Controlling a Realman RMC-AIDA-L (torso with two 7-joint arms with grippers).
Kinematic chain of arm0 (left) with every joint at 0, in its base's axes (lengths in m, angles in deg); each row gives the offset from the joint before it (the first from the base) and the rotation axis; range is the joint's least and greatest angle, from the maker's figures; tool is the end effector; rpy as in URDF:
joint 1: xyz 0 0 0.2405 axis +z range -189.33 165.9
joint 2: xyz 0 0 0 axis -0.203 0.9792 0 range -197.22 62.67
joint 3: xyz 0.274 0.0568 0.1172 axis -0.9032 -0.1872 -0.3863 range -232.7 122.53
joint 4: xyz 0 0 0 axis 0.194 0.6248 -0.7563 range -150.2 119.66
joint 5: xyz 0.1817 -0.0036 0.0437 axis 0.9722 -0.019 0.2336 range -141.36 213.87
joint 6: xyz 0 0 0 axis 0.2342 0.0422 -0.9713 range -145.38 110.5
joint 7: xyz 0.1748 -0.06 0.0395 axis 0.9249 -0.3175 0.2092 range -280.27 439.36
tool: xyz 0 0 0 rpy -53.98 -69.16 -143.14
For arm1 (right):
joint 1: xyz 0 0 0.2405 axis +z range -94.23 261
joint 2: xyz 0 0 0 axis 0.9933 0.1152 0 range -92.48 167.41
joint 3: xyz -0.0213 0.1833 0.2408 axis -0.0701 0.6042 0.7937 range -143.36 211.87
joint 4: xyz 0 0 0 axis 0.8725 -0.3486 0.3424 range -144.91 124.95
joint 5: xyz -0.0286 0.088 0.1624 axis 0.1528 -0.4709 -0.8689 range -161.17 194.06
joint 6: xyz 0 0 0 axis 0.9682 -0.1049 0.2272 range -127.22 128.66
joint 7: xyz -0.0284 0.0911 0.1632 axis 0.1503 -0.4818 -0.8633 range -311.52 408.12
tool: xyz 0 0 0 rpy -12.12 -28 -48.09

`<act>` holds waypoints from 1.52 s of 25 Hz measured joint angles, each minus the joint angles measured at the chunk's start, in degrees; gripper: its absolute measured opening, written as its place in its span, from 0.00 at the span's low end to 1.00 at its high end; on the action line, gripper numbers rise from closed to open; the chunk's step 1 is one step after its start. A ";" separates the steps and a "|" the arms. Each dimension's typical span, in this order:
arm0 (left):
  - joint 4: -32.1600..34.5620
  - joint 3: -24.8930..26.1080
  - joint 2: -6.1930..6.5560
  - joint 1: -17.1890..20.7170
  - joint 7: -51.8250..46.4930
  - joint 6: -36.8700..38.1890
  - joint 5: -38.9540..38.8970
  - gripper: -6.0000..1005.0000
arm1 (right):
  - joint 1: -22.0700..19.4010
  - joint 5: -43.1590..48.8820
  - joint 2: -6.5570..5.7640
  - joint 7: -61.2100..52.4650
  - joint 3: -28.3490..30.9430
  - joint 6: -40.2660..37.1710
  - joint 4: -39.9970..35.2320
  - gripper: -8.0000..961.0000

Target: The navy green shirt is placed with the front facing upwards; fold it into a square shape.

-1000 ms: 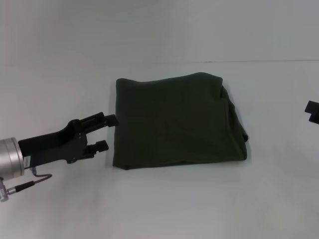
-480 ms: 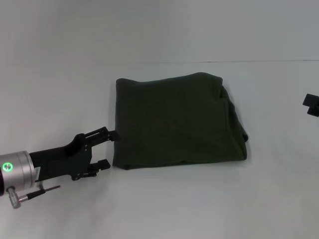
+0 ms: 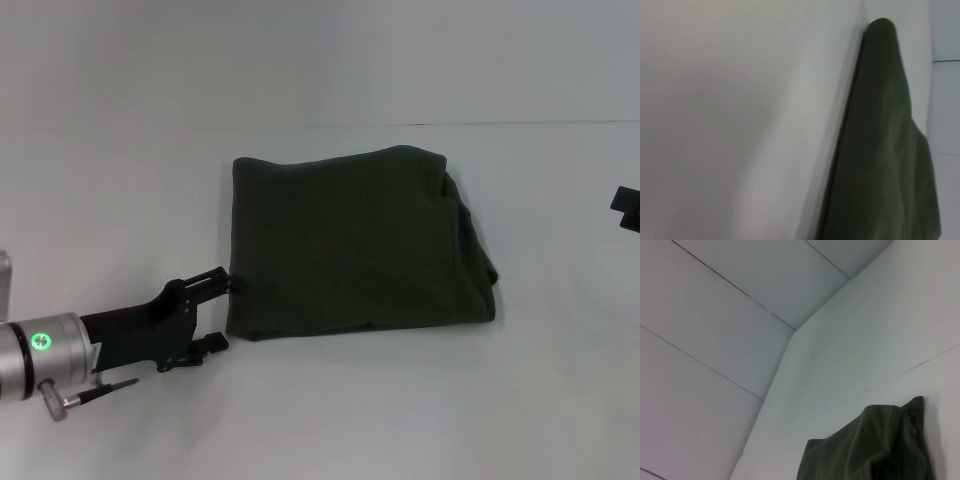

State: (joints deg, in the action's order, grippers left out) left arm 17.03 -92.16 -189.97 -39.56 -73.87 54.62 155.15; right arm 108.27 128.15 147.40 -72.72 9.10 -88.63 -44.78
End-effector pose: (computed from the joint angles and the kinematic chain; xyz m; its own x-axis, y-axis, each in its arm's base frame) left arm -0.3163 0.3483 -0.1016 -0.4322 0.8184 0.3788 0.8802 0.2916 0.3744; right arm 0.3403 0.3567 0.0433 0.0915 -0.7134 -0.6947 -0.9436 -0.2849 0.1684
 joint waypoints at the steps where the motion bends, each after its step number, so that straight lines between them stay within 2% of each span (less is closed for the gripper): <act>1: -0.46 -0.24 0.00 -0.37 0.18 -0.53 0.00 0.95 | 0.00 0.00 0.02 0.00 0.01 0.04 0.00 0.70; 7: -2.83 -1.62 0.19 -2.45 0.52 -2.90 0.02 0.91 | -0.01 0.00 0.21 0.00 0.29 0.08 0.00 0.70; 12: -2.20 -1.11 0.05 -1.92 1.44 -2.74 -0.59 0.88 | -0.21 0.00 0.26 0.00 1.16 -0.29 0.00 0.70; 18: -2.20 -1.29 0.02 -1.88 1.59 -2.77 -0.60 0.70 | -0.62 0.00 0.35 0.00 1.81 -0.35 0.00 0.70; 23: -2.29 -1.63 -0.04 -2.16 1.66 -2.81 -0.27 0.47 | -0.63 0.01 0.37 0.00 2.04 -0.37 0.00 0.70; 26: -2.30 -1.66 -0.11 -2.11 1.75 -2.70 -0.25 0.23 | -0.62 0.01 0.37 0.00 2.04 -0.39 0.00 0.70; 34: -2.22 -1.54 -0.18 -1.47 2.87 -1.77 -0.24 0.09 | -0.55 0.00 0.36 -0.14 2.06 -0.40 0.08 0.71; 38: -1.32 -1.04 -0.14 0.40 3.48 -0.19 -0.24 0.04 | -0.63 0.00 0.28 -0.15 2.22 -0.39 0.72 0.71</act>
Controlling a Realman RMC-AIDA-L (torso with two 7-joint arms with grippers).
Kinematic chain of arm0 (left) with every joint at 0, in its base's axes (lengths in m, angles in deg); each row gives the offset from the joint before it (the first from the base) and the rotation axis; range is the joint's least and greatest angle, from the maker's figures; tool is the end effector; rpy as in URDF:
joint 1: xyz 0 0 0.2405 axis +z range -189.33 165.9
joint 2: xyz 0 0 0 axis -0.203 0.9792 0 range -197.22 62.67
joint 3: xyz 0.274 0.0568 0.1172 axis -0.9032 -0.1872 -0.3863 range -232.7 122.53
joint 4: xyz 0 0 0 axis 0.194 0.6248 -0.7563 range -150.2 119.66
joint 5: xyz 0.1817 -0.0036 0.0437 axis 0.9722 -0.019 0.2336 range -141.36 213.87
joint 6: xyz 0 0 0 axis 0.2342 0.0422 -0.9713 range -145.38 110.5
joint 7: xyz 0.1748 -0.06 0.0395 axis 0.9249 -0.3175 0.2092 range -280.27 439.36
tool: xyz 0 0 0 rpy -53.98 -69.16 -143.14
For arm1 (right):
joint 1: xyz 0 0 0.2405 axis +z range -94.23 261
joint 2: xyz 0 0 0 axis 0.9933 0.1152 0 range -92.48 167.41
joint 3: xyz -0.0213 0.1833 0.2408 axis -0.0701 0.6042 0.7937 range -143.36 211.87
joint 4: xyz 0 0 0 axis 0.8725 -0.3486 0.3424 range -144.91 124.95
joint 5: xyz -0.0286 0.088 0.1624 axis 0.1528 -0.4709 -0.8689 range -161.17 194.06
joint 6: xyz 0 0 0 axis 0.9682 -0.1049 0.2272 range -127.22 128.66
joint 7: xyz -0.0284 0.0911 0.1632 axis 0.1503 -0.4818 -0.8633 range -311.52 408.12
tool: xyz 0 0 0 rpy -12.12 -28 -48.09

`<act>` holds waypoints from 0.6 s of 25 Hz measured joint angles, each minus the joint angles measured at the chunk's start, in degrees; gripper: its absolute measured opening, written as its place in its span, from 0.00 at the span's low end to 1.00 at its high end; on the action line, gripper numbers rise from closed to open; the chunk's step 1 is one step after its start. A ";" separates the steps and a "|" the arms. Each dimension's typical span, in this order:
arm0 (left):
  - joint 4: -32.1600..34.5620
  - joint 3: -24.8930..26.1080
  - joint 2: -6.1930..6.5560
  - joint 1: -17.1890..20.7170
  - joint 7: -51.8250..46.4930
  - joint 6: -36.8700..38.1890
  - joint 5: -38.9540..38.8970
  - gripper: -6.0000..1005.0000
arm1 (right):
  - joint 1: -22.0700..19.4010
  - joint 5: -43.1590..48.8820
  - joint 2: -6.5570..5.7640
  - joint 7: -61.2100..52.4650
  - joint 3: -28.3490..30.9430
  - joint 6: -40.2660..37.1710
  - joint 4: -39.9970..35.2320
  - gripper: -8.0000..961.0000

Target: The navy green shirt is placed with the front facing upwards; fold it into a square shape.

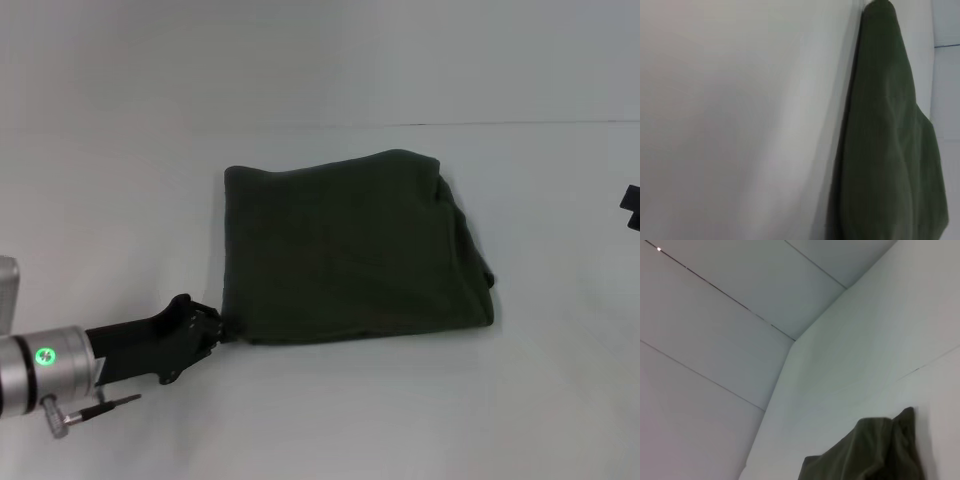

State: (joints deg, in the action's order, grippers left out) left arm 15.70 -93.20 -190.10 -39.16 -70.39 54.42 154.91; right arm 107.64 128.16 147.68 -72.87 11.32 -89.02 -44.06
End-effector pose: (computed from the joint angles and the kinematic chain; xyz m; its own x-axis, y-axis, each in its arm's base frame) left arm -0.3175 0.3411 -0.1092 -0.3907 0.8399 0.3767 0.8990 0.2603 0.3521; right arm 0.3443 0.3527 0.0450 0.0490 -0.7012 -0.7113 -0.9447 -0.2638 0.1950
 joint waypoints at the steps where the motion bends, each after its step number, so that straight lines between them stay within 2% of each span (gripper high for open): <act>1: 0.43 0.21 0.00 0.61 0.00 0.47 0.00 0.04 | 0.00 0.00 -0.07 0.03 0.04 0.03 0.30 0.71; 8: 4.06 2.71 -0.06 4.93 0.00 5.53 0.07 0.04 | 0.34 0.00 -0.26 0.12 0.09 0.72 0.87 0.71; 14: 4.49 3.88 0.02 5.53 2.00 7.24 0.09 0.04 | 0.67 0.00 -0.01 0.13 0.09 0.86 0.87 0.71; 15: 4.23 5.21 0.35 5.49 3.92 8.77 0.11 0.04 | 0.66 0.00 0.01 0.08 0.09 0.87 0.86 0.71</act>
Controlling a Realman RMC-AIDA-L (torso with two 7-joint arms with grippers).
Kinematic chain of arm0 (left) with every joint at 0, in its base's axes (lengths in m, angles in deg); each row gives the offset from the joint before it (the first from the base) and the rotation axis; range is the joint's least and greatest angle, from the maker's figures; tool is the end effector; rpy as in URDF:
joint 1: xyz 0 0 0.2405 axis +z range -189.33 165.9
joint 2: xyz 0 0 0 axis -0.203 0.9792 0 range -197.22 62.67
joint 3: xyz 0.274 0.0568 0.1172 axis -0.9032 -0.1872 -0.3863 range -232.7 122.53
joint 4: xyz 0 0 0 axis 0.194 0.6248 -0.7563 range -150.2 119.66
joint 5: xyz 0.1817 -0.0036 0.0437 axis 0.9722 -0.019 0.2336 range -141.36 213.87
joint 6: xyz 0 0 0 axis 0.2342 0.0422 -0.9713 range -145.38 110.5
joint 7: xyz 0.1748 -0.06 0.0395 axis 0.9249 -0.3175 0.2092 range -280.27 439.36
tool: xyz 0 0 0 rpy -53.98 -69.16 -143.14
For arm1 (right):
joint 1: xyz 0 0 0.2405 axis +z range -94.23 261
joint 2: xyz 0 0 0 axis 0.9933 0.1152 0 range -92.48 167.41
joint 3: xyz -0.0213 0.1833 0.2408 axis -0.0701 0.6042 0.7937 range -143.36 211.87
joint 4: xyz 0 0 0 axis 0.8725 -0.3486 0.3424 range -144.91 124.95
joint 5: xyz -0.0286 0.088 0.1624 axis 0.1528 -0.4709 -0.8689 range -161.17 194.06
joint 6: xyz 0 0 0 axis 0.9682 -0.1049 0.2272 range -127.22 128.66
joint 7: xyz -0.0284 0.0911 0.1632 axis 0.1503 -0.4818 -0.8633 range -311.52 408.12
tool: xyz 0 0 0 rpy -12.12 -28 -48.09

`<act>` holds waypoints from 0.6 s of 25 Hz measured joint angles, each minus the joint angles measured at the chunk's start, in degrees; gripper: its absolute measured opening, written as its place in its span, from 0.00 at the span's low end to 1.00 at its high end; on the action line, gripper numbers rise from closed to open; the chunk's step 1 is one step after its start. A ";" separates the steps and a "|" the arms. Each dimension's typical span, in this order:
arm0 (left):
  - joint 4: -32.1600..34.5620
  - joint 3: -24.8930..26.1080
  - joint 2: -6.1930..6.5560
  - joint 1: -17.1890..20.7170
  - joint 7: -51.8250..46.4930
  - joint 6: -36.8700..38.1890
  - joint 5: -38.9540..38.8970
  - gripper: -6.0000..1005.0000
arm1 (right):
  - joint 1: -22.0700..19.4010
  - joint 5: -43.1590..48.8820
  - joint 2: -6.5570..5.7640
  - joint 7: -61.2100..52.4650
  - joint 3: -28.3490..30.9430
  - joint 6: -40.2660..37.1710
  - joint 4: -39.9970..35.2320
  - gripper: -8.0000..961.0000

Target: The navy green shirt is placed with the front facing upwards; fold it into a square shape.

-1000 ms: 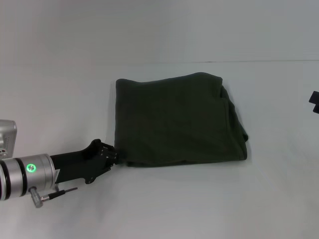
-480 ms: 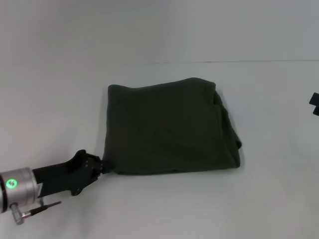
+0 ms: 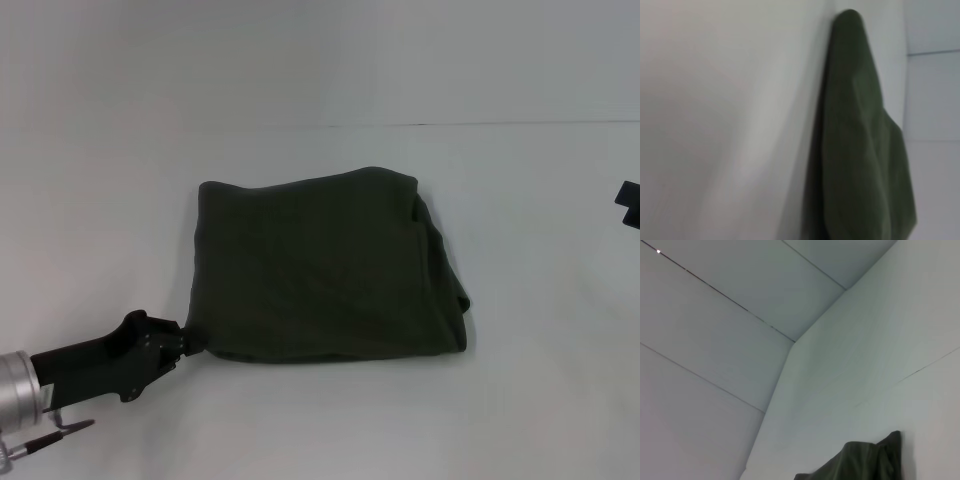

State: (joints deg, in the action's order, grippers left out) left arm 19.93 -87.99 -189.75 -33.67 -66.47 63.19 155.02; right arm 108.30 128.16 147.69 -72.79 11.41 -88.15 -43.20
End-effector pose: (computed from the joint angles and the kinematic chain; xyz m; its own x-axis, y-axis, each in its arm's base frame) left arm -0.3327 0.3126 -0.0836 -0.3836 0.8329 0.3989 0.8889 0.2158 0.4041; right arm 0.3428 0.3572 0.0429 0.0427 -0.6999 -0.7130 -0.9449 -0.2601 0.1987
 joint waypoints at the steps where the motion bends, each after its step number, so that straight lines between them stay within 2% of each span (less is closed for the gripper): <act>1: 0.00 0.27 0.13 -0.01 0.40 0.48 0.04 0.04 | -0.04 0.00 0.00 -0.13 0.00 0.08 0.00 0.71; 5: 0.58 3.69 0.82 0.39 4.54 4.26 0.13 0.04 | -0.24 0.01 0.02 -0.14 0.00 0.66 -0.01 0.71; 11: 3.78 11.36 2.85 2.24 9.04 12.45 0.92 0.17 | -0.32 0.13 0.05 0.52 -0.35 0.89 -0.11 0.71; 13: 5.55 12.57 3.27 1.79 12.72 15.28 0.49 0.21 | 0.00 0.43 0.06 2.24 -1.18 0.91 -0.49 0.72; 15: 6.36 12.00 4.18 -0.50 18.00 18.13 0.71 0.29 | 0.79 0.65 0.07 4.47 -3.23 1.05 -0.74 0.75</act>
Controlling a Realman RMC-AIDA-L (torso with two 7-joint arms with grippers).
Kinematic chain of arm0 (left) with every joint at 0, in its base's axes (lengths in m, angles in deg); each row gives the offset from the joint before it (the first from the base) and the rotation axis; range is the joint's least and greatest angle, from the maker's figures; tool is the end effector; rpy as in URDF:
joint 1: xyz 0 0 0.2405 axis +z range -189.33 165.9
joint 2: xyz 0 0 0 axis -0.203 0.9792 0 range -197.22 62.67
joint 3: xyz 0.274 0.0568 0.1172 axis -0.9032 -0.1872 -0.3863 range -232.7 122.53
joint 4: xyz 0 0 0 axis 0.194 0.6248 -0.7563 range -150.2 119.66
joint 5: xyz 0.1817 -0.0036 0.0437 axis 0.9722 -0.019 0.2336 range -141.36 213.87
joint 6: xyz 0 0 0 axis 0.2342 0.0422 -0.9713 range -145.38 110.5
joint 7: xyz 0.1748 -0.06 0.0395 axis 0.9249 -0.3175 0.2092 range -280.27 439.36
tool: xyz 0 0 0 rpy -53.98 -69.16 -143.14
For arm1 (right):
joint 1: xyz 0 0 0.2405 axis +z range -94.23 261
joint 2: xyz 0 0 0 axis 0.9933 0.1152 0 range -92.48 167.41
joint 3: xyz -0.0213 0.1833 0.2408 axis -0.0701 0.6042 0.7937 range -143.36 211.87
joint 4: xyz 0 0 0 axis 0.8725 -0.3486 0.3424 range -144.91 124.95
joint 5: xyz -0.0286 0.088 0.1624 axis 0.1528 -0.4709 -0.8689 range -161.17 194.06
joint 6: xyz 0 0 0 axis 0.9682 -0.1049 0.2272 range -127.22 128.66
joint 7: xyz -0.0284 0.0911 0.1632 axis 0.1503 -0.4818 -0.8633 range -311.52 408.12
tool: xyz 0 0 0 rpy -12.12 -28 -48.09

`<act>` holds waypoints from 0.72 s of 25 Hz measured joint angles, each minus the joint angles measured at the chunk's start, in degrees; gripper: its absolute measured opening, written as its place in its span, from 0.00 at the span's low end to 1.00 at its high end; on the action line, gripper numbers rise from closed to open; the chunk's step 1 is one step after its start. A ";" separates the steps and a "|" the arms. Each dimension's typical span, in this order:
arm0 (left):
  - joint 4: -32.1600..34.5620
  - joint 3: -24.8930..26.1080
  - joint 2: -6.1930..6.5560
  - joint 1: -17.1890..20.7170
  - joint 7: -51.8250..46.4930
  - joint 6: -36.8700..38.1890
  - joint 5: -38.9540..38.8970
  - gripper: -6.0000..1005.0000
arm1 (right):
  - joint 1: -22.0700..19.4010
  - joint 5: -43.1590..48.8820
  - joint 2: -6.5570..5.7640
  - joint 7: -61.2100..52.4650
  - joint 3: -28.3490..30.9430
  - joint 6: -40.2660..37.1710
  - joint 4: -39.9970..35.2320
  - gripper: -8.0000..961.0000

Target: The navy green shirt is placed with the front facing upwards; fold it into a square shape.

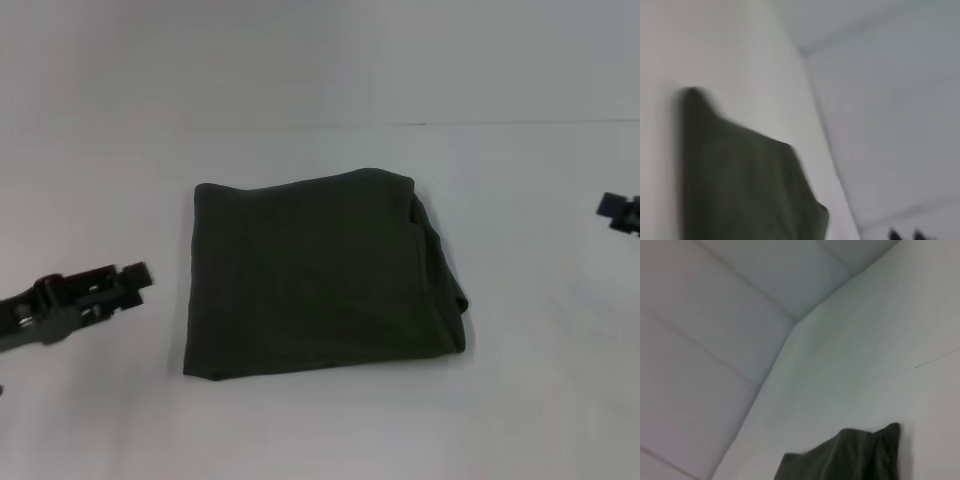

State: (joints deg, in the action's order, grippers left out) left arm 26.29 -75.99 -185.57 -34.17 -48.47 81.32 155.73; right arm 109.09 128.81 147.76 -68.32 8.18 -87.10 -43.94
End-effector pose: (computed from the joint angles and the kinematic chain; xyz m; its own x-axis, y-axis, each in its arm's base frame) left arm -0.3192 0.3102 -0.0097 -0.0253 0.8256 0.5636 0.9168 -0.2057 0.3424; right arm 0.3387 0.3609 0.0346 0.1658 -0.7028 -0.6918 -0.9371 -0.3309 0.1115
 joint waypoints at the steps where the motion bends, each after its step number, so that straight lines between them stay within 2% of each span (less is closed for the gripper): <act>1: 0.11 -0.65 0.31 -1.04 1.73 0.87 0.23 0.34 | 0.51 0.00 0.00 0.96 -1.04 0.05 -0.06 0.76; 6: 0.39 -4.64 3.35 -8.93 7.88 0.33 5.09 0.58 | 4.79 2.55 -0.34 3.17 -7.17 2.36 -0.97 0.81; 9: 1.12 -6.24 4.70 -13.04 12.08 -0.88 8.73 0.71 | 7.56 5.53 0.35 7.66 -10.00 1.57 -3.34 0.85; 11: 2.19 -8.69 4.97 -14.52 15.39 -1.99 9.95 0.78 | 8.34 6.37 1.47 10.77 -12.49 0.41 -5.23 0.89; 15: 4.04 -12.22 4.78 -15.38 19.16 -3.36 10.47 0.92 | 8.69 7.25 4.64 13.91 -17.42 -0.28 -9.58 0.95; 18: 4.60 -13.45 4.02 -15.81 20.50 -4.66 10.07 0.93 | 8.46 7.30 6.68 15.84 -18.17 -0.24 -10.53 0.97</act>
State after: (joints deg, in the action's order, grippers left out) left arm 30.89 -89.44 -181.55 -49.97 -27.97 76.66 165.81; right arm 117.55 136.10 154.44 -52.48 -10.00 -87.34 -54.47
